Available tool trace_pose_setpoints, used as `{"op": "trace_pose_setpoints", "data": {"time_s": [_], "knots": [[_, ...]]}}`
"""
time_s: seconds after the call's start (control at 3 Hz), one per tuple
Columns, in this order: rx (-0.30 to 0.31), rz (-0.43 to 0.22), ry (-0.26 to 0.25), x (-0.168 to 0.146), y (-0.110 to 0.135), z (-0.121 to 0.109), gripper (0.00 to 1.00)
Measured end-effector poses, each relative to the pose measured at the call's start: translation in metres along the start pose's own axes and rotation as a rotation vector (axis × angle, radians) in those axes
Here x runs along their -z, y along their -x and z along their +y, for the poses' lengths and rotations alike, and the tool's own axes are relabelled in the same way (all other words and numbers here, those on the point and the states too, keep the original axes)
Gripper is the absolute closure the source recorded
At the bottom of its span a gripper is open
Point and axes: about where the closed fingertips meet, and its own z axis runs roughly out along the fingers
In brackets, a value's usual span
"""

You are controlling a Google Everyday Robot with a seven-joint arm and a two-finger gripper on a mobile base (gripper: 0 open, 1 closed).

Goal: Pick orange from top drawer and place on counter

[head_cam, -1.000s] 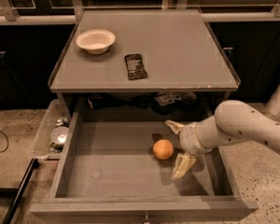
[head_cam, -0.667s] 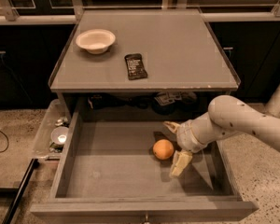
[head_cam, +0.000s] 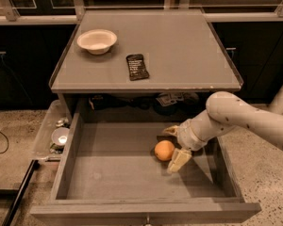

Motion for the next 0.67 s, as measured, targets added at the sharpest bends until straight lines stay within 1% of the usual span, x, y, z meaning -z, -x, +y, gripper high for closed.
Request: {"op": "trace_pose_setpoints", "data": {"time_s": [0.67], "knots": [[0.0,0.0,0.0,0.0,0.0,0.0,0.65]]}}
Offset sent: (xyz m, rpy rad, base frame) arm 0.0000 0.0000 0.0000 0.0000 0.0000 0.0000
